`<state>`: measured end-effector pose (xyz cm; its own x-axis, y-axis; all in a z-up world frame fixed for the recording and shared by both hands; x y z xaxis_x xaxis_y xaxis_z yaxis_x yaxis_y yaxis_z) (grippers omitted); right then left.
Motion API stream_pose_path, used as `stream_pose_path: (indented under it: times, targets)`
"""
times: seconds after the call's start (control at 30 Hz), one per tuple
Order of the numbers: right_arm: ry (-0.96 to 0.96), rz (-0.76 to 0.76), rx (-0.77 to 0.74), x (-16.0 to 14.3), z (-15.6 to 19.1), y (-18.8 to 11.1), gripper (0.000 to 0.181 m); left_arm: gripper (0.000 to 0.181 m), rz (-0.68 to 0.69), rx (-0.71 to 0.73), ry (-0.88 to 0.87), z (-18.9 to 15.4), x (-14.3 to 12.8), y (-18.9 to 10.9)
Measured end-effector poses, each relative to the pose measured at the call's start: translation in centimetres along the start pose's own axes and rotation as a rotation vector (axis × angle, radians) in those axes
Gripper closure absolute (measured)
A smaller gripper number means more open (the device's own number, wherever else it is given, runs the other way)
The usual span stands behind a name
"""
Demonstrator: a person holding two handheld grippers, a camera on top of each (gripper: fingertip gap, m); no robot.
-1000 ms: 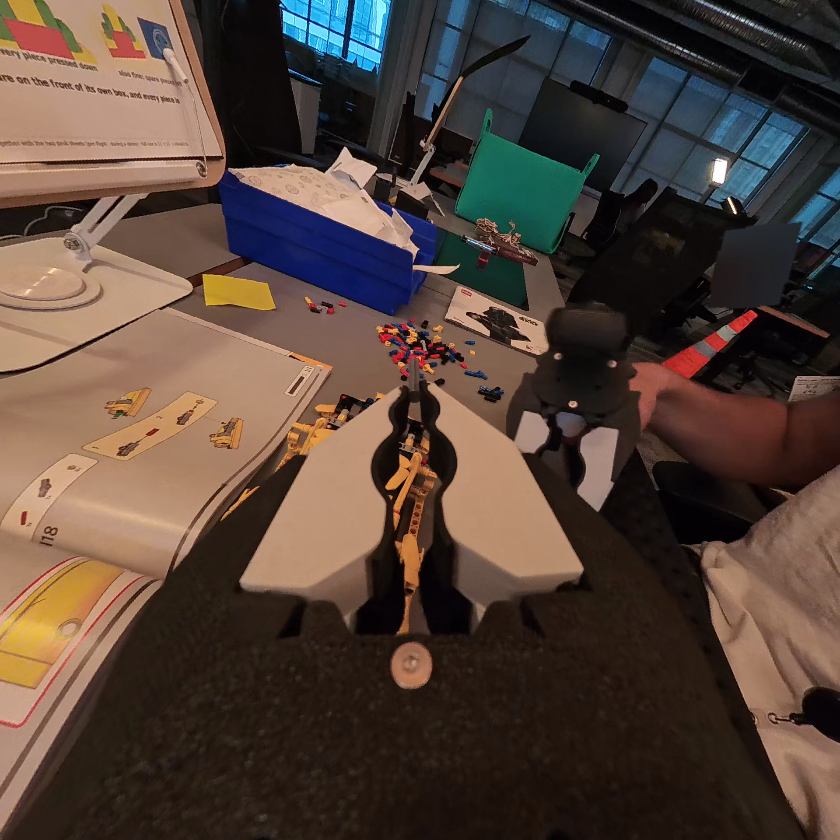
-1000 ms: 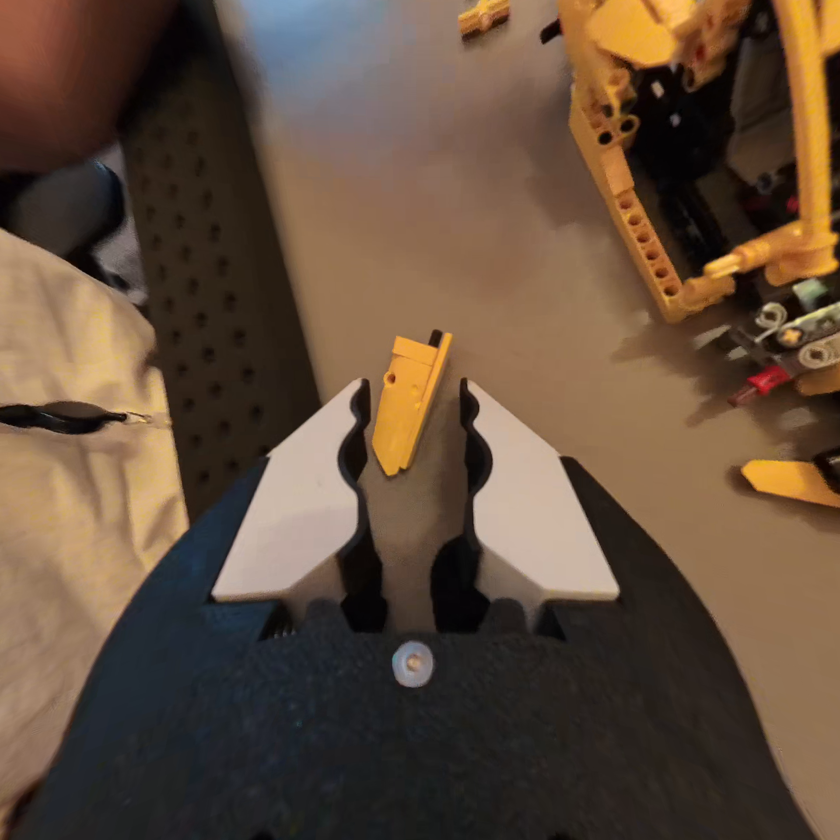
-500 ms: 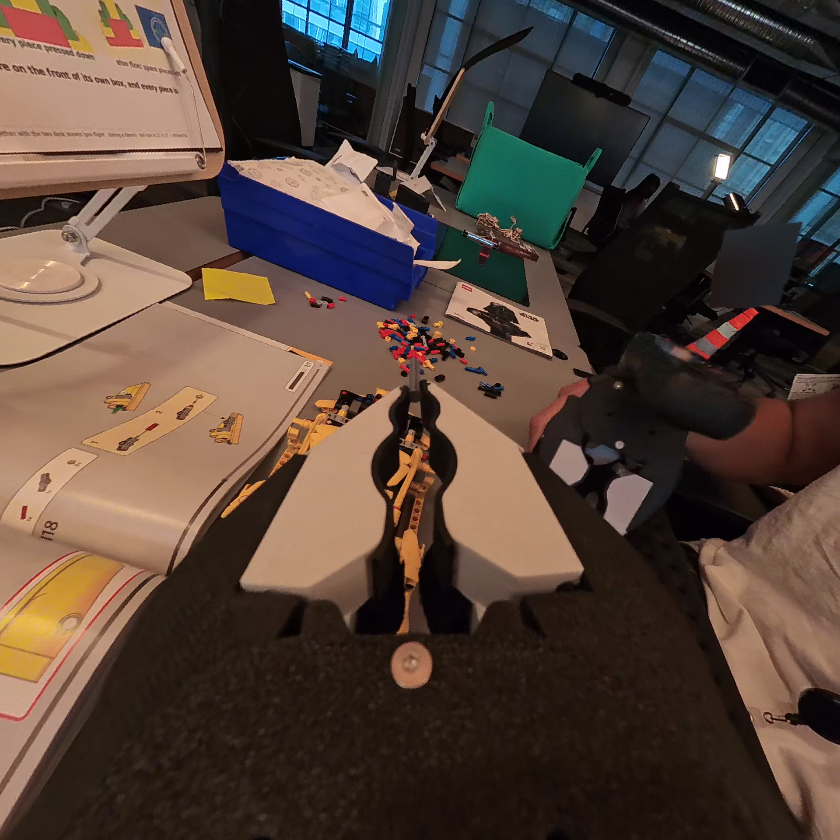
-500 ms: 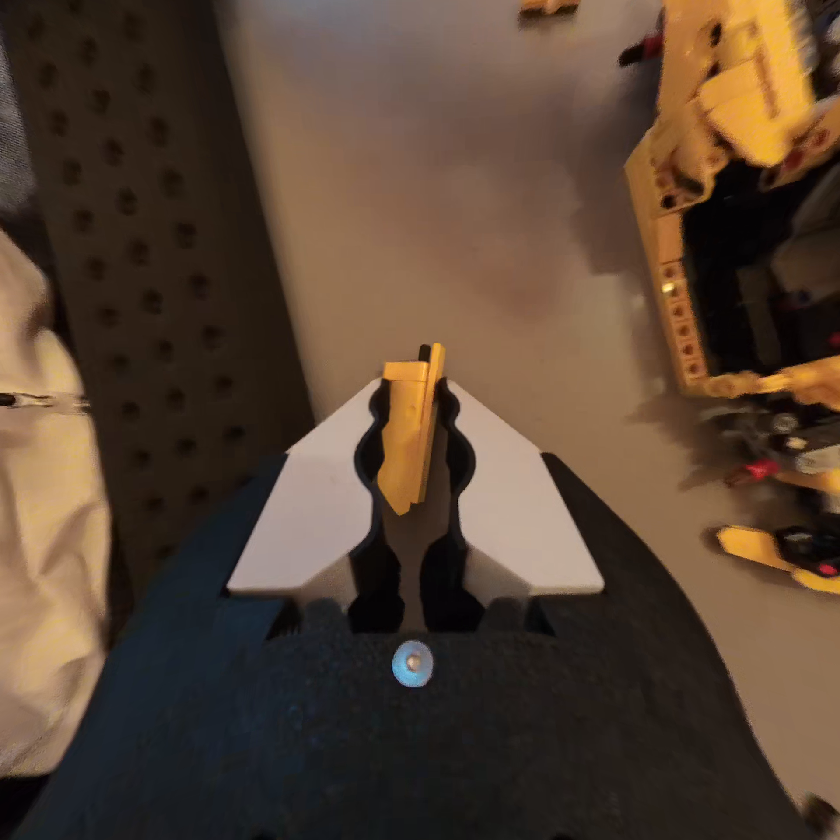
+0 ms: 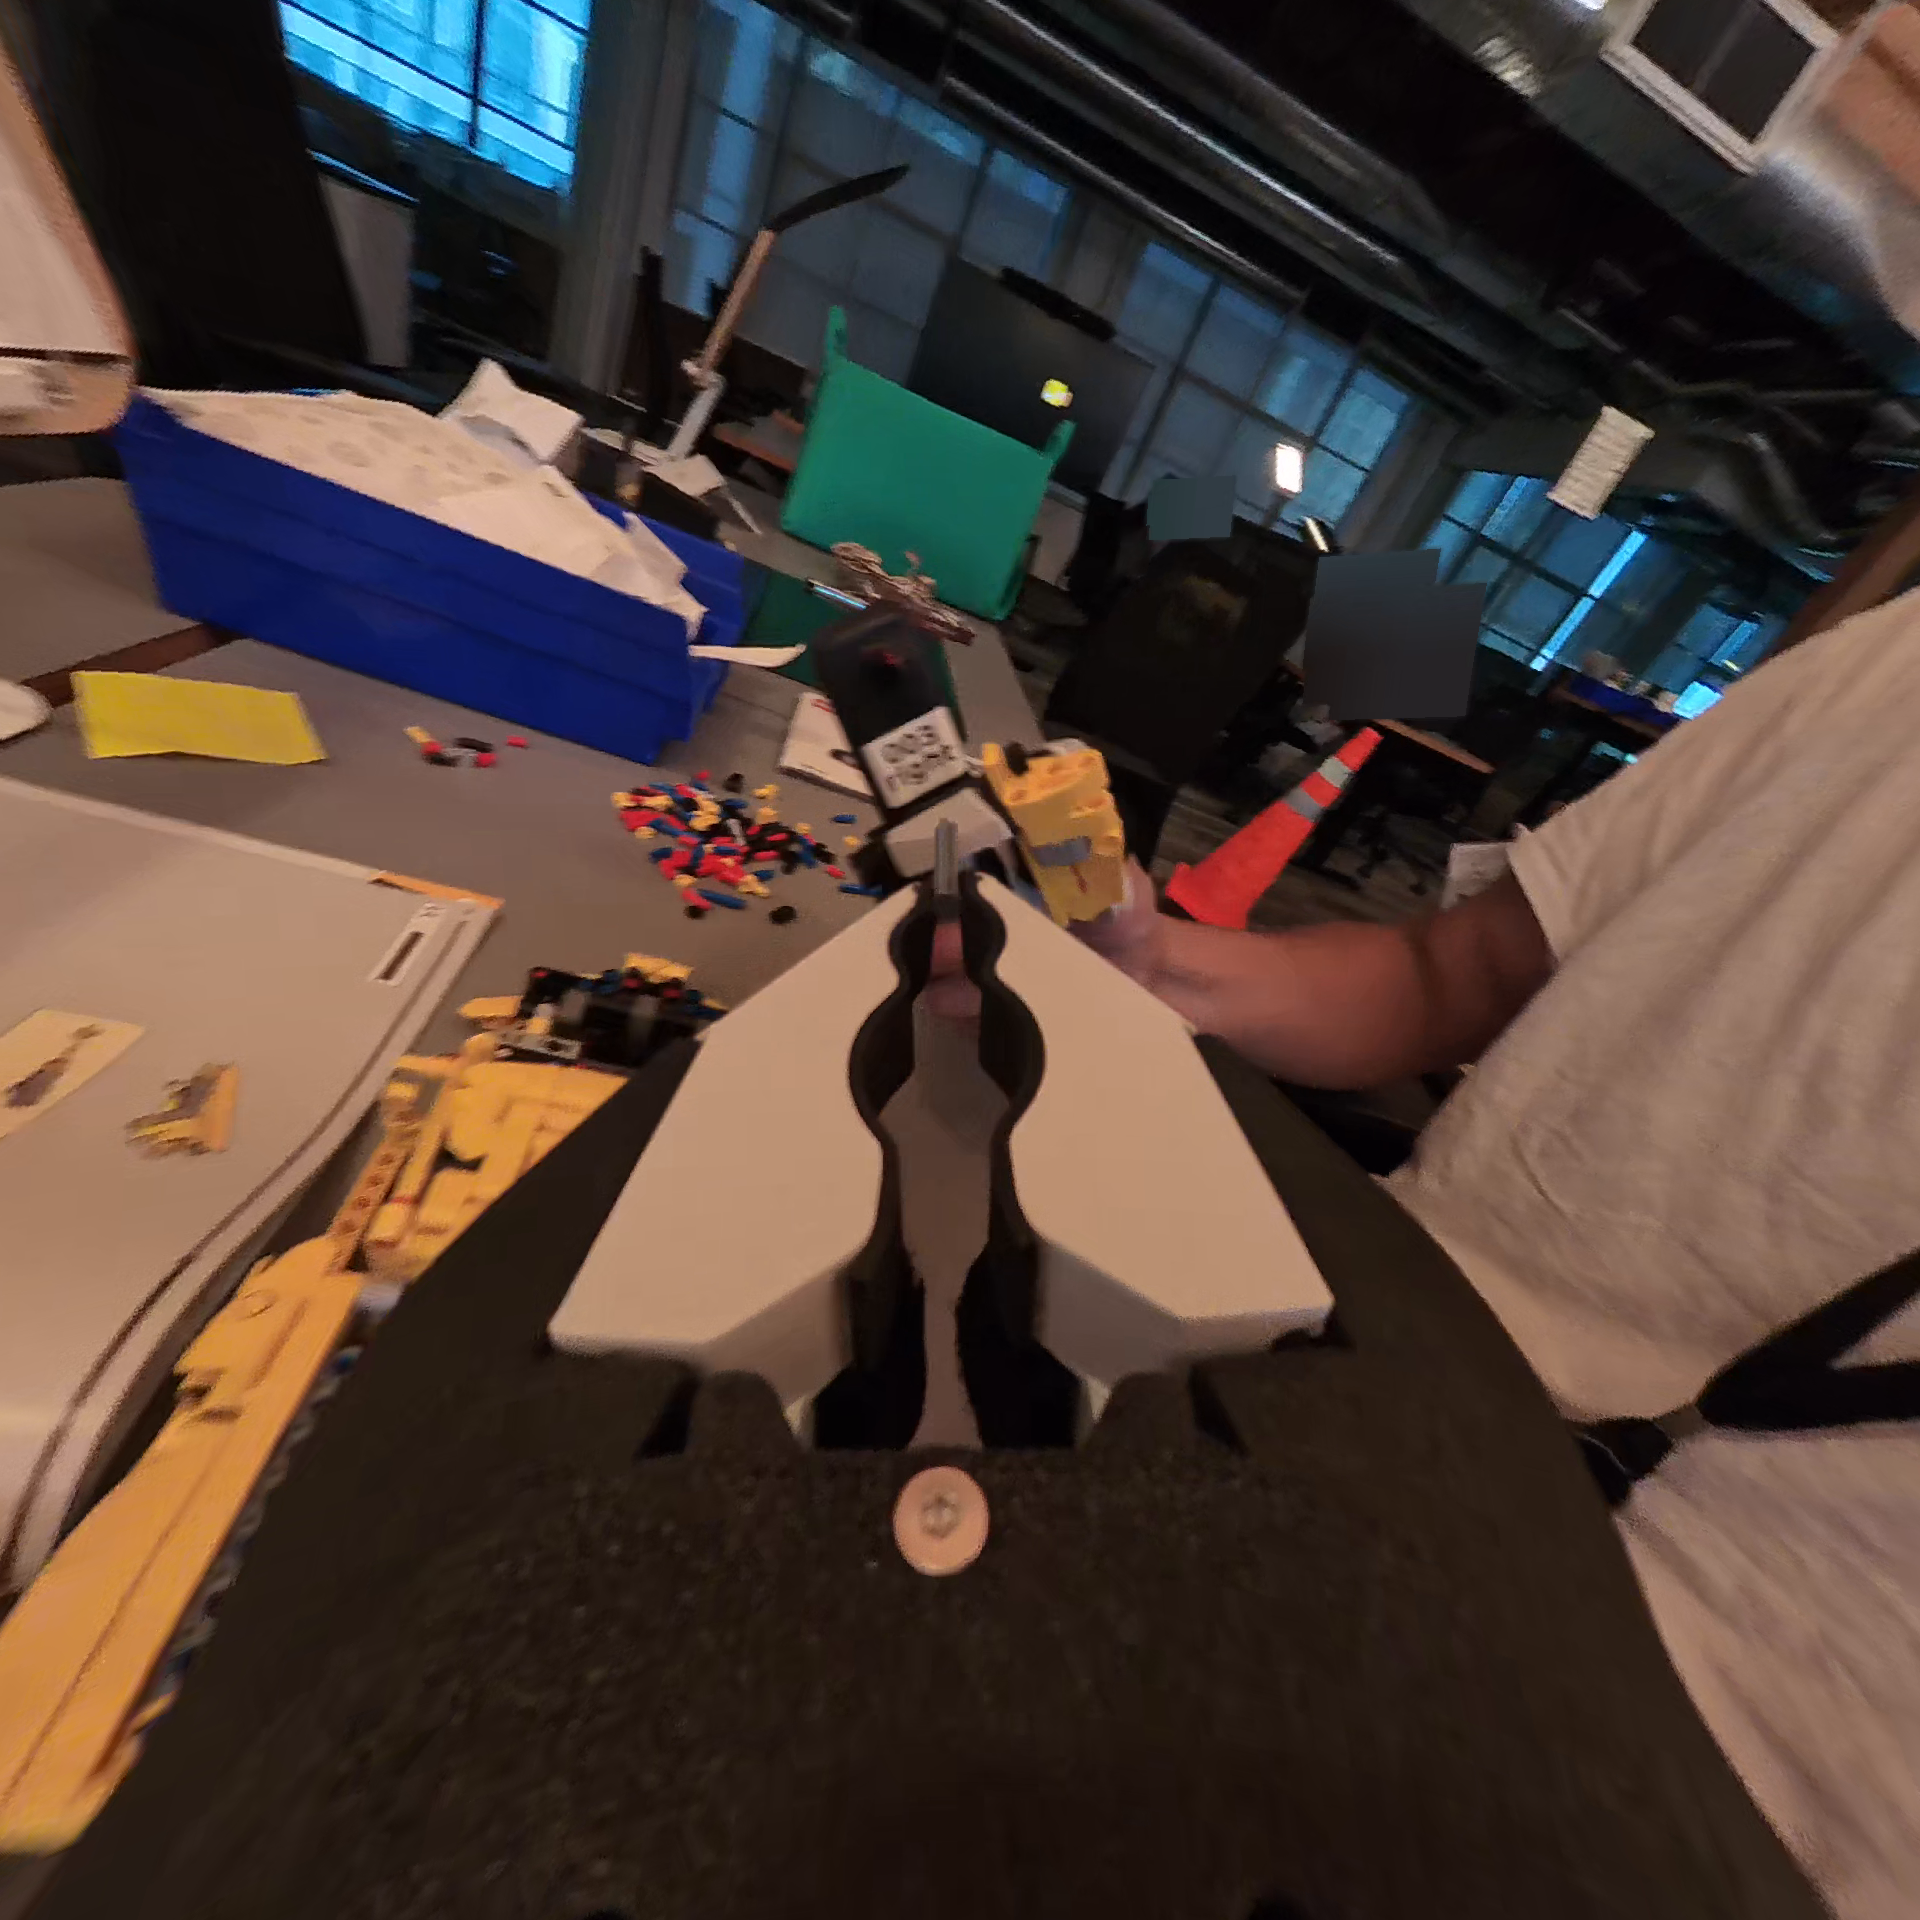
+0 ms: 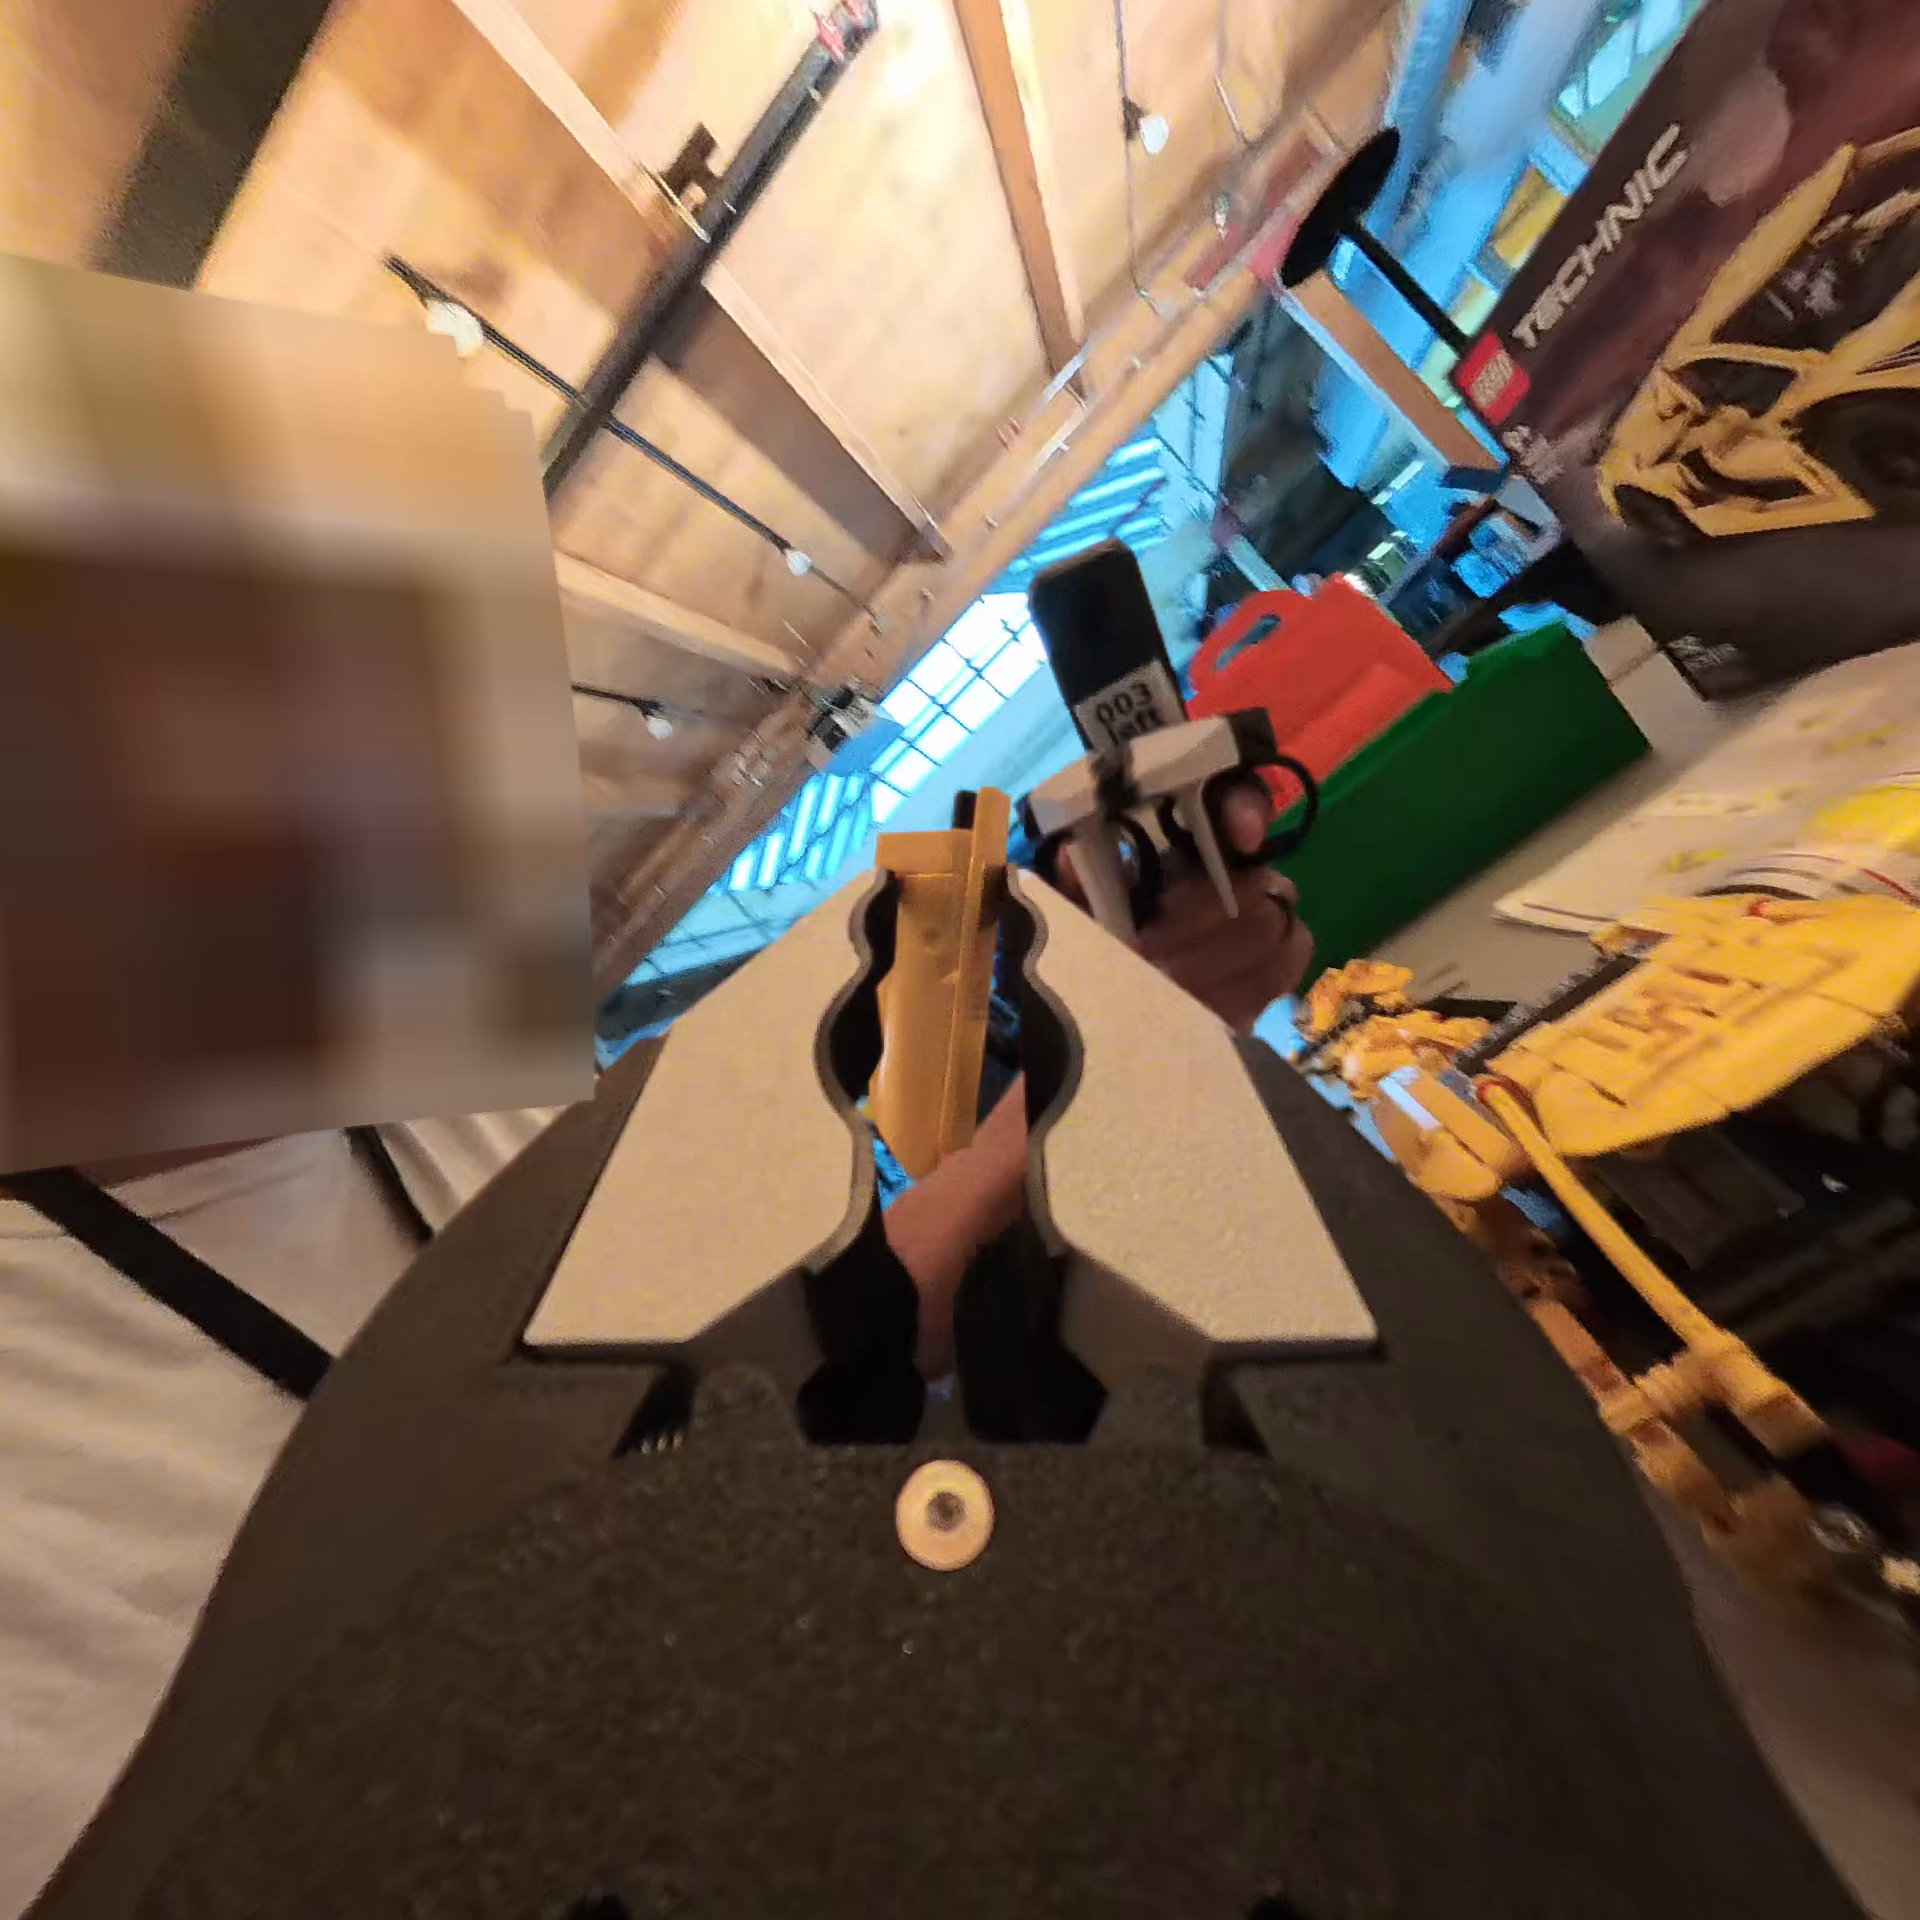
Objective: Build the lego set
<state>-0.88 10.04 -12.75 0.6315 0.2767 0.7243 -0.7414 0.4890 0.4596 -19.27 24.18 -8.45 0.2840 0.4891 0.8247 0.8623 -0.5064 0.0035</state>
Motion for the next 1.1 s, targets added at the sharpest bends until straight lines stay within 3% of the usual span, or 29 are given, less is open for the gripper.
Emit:
stream_pose_path:
  times: [0.2,0.63,1.1]
  targets:
    - [-0.05,0.041,-0.04,-0.6,-0.4,0.2,0.164,0.177,0.102,-0.059,0.027,-1.1,-1.1,2.3]
    - [-0.148,0.104,-0.093,-1.1,0.4,0.3,0.165,0.177,0.169,-0.044,0.001,-0.5,-2.6,4.5]
    - [-0.266,0.246,-0.114,-1.1,0.9,0.1,0.165,0.177,0.235,-0.035,0.035,-0.5,-3.1,4.7]
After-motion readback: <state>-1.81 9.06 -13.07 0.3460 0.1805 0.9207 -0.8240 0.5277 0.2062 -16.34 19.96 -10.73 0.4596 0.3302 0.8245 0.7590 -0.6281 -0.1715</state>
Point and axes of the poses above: each gripper's, where its closed fingertips meet, y out along the fingers, x out of its top, z = x × y across the jaws, the point moved 10 cm from there along -y, back along the fingers, and after that the axes turned 12 degrees about -y, right-handed, at the moved point
